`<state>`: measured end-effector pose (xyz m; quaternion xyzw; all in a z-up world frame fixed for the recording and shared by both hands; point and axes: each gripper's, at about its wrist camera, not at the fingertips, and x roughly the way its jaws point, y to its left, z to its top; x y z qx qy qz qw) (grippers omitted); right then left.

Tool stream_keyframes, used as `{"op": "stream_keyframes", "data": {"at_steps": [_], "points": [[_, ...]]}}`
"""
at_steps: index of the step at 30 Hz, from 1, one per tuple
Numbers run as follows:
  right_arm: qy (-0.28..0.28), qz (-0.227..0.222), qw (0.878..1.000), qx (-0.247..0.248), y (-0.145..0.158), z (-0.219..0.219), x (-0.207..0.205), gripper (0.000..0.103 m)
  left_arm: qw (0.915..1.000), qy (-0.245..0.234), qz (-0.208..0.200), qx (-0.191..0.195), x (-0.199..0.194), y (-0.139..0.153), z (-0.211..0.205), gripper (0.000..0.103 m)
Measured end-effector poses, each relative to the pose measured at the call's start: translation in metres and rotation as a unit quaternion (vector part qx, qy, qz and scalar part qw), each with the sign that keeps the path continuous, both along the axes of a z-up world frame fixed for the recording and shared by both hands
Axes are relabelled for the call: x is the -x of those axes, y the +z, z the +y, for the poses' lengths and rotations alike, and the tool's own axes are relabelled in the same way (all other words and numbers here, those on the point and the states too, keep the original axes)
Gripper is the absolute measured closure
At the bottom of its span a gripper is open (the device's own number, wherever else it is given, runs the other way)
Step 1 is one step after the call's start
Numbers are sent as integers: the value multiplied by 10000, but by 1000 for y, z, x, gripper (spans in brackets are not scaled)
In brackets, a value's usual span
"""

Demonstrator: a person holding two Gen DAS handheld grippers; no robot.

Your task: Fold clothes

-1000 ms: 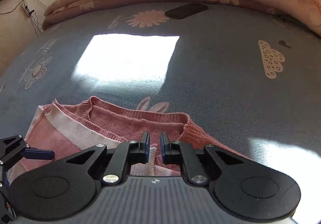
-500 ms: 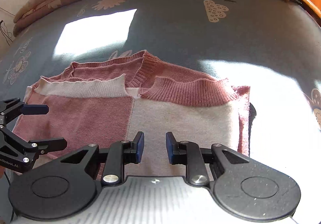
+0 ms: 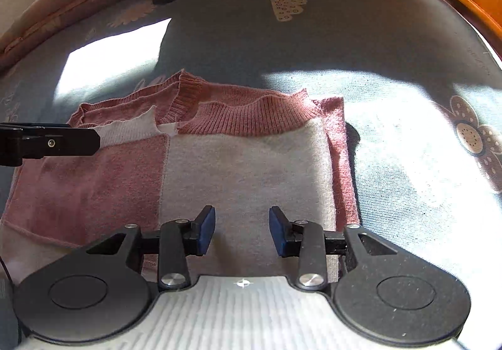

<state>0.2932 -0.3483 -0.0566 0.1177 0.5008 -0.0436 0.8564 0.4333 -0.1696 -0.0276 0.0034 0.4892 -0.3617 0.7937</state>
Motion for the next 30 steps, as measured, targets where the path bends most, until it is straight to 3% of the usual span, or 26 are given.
{"op": "stream_keyframes", "data": {"at_steps": [5, 10, 17, 25, 30], "points": [[319, -170, 9987, 362, -3, 21, 7, 43, 9993, -326, 133, 83, -20, -7, -44, 3], [-70, -362, 9992, -162, -10, 14, 10, 27, 9983, -545, 180, -21, -37, -23, -79, 3], [41, -503, 9984, -252, -14, 19, 10, 8, 9973, -607, 368, -197, -63, -54, -108, 3], [47, -426, 9987, -259, -16, 22, 3, 0, 9972, -627, 374, -128, -65, -55, -108, 1], [59, -332, 9992, -223, -18, 24, -3, 0, 9992, -332, 196, -64, -57, -27, -76, 1]]}}
